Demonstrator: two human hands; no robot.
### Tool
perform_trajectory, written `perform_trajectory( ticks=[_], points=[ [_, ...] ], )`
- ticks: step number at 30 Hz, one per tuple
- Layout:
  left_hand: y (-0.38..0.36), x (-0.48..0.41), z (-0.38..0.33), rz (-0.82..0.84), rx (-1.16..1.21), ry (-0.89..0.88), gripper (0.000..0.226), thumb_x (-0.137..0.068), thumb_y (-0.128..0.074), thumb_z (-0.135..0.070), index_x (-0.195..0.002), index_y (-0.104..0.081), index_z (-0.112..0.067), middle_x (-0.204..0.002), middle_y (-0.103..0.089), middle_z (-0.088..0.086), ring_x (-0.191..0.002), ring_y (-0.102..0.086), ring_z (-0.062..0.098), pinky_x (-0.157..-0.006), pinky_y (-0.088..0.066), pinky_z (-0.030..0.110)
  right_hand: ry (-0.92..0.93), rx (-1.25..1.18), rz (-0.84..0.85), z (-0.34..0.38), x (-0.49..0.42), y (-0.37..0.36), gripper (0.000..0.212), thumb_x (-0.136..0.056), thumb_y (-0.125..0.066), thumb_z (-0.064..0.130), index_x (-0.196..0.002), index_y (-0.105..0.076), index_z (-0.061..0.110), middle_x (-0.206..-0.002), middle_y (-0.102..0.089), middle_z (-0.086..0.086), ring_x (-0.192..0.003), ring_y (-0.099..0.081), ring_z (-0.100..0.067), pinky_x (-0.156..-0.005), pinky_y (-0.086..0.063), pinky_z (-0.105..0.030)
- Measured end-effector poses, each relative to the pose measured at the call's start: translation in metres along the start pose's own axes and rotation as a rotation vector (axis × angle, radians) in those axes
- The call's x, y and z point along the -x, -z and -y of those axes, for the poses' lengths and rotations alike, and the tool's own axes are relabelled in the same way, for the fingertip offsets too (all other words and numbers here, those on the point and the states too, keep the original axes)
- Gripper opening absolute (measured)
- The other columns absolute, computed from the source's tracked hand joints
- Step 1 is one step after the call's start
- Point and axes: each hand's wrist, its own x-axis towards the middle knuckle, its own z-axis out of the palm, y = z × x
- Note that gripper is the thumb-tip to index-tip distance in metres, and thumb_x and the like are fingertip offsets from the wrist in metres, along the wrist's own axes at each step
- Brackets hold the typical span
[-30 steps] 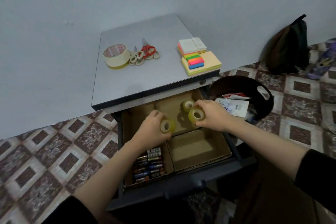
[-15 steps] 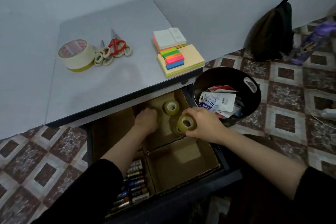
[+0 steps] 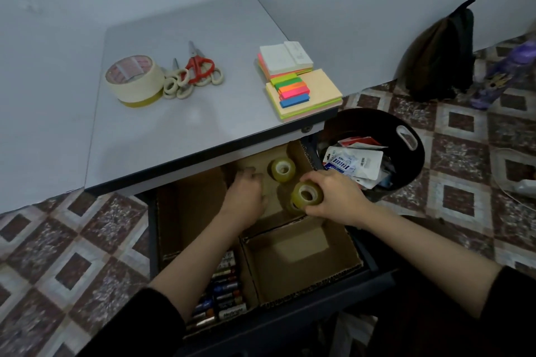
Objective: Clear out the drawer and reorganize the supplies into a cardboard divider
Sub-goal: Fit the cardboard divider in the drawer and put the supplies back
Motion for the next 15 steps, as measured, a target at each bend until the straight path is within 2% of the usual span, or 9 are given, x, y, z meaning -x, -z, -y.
perform_trajectory(
  ticks=[2, 5, 8, 10, 13, 15],
  points=[
    [0.003, 0.028, 0.005, -0.179, 0.168, -0.084, 0.046, -0.091, -0.056, -0.022, -0.134, -0.046, -0.011, -0.147, -0.031, 0.007, -0.137, -0.025, 0.021, -0.112, -0.020, 0.028, -0.014, -0.006, -0.003, 0.003, -0.001, 0.001, 0.059, -0.075, -0.070, 0.039, -0.128, -0.050, 0.022, -0.121, -0.058, 0.000, -0.109, -0.052, -0.019, -0.086, -0.045, -0.029],
    [-0.004, 0.059, 0.022, -0.340, 0.241, -0.093, 0.049, -0.089, -0.060, -0.021, -0.134, -0.047, -0.008, -0.148, -0.031, 0.010, -0.137, -0.024, 0.018, -0.113, -0.019, 0.033, -0.039, -0.026, -0.008, 0.010, -0.007, 0.005, 0.059, -0.074, -0.071, 0.040, -0.127, -0.052, 0.020, -0.117, -0.061, -0.003, -0.105, -0.057, -0.021, -0.084, -0.049, -0.033],
    [-0.011, 0.078, 0.040, -0.276, 0.266, -0.068, 0.066, -0.093, -0.047, -0.045, -0.147, -0.021, -0.016, -0.155, -0.012, -0.003, -0.138, -0.014, 0.008, -0.112, -0.017, 0.027, -0.014, -0.015, -0.027, 0.022, -0.019, 0.005, 0.060, -0.075, -0.072, 0.040, -0.128, -0.052, 0.019, -0.117, -0.062, -0.004, -0.105, -0.058, -0.023, -0.085, -0.050, -0.036],
    [-0.014, 0.083, 0.045, -0.207, 0.272, -0.104, 0.075, -0.088, -0.030, -0.065, -0.146, -0.002, -0.027, -0.152, 0.004, -0.015, -0.136, -0.008, 0.000, -0.108, -0.020, 0.021, -0.001, -0.055, -0.020, 0.032, -0.029, -0.001, 0.063, -0.076, -0.072, 0.038, -0.131, -0.050, 0.016, -0.118, -0.062, -0.006, -0.106, -0.059, -0.023, -0.087, -0.051, -0.037],
    [-0.016, 0.084, 0.045, -0.189, 0.212, -0.112, 0.076, -0.080, -0.012, -0.071, -0.141, 0.012, -0.032, -0.149, 0.016, -0.019, -0.137, -0.010, 0.001, -0.099, -0.031, 0.019, -0.005, -0.123, 0.047, 0.044, -0.045, -0.017, 0.066, -0.077, -0.074, 0.029, -0.134, -0.047, 0.010, -0.122, -0.060, -0.010, -0.110, -0.058, -0.025, -0.093, -0.050, -0.035],
    [-0.017, 0.083, 0.044, -0.187, 0.179, -0.091, 0.077, -0.085, -0.018, -0.069, -0.143, 0.012, -0.029, -0.147, 0.019, -0.018, -0.139, -0.020, 0.007, -0.087, -0.043, 0.019, -0.001, -0.128, 0.068, 0.049, -0.055, -0.029, 0.063, -0.078, -0.074, 0.026, -0.133, -0.049, 0.009, -0.122, -0.060, -0.010, -0.112, -0.057, -0.023, -0.093, -0.047, -0.028]
  ],
)
